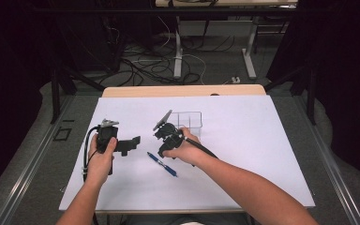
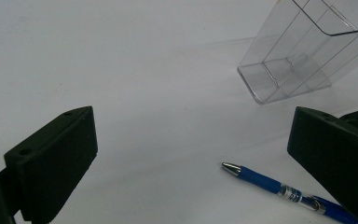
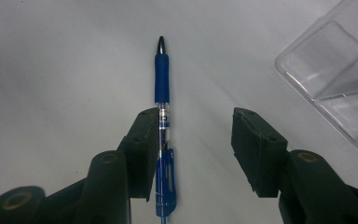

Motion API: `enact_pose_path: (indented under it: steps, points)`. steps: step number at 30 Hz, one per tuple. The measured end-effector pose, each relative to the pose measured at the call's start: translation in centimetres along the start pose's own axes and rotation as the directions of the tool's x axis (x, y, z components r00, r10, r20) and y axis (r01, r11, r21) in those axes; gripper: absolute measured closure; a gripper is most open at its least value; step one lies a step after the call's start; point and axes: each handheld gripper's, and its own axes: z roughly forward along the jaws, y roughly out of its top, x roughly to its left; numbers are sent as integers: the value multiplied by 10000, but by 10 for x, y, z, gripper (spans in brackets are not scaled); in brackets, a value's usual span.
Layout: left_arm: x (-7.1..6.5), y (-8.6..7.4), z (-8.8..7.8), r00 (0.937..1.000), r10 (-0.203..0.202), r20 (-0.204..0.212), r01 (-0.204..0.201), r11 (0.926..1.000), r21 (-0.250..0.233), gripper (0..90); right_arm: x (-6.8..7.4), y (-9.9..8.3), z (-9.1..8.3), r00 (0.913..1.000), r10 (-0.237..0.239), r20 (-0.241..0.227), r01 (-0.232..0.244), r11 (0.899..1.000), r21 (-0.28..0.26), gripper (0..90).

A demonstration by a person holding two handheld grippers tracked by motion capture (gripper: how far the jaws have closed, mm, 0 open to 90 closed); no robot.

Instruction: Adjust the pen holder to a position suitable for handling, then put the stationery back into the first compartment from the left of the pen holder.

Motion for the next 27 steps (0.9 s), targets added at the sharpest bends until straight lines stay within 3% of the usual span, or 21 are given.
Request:
enact_pose_path:
  steps: [4, 5, 6, 12, 13, 14, 15, 25, 26, 27]
  points:
    - [1, 0, 0, 10000, -23, 35, 23, 10000, -36, 15, 1, 2, 3, 10000, 0, -10, 0, 10000, -77, 527]
    - [1, 0, 0, 10000, -25, 31, 26, 10000, -43, 16, 1, 1, 7, 10000, 7, -72, -12, 9984, -562, 528]
    - [2, 0, 0, 10000, -23, 23, 23, 10000, -38, 15, 2, 3, 5, 10000, 28, -22, -28, 9998, -189, 530]
    - [3, -1, 0, 9999, -95, -66, 95, 9999, -60, 16, 5, 5, 12, 10000, -48, 25, 49, 9999, -112, 543]
    - [4, 0, -1, 10000, -77, -61, 77, 10000, 34, 16, 6, 5, 17, 10000, 21, -38, -23, 9990, -444, 547]
    - [4, -1, -1, 9999, -137, -76, 137, 9999, -30, 16, 7, 6, 15, 10000, -14, -5, 14, 10000, -37, 550]
    - [4, -1, -1, 9999, -132, -110, 131, 9999, -22, 15, 7, 6, 17, 9999, -92, -53, 92, 10000, 0, 556]
    - [6, -2, -1, 9995, -287, -136, 286, 9996, -43, 16, 7, 10, 26, 9997, 58, -247, -56, 10000, 68, 616]
    - [6, -2, -1, 9995, -296, -122, 295, 9996, -30, 16, 6, 9, 30, 9994, 82, -345, -94, 9993, -350, 622]
    - [7, -2, -1, 9995, -298, -124, 297, 9996, -27, 15, 6, 10, 28, 9999, -41, -163, 43, 9999, 162, 627]
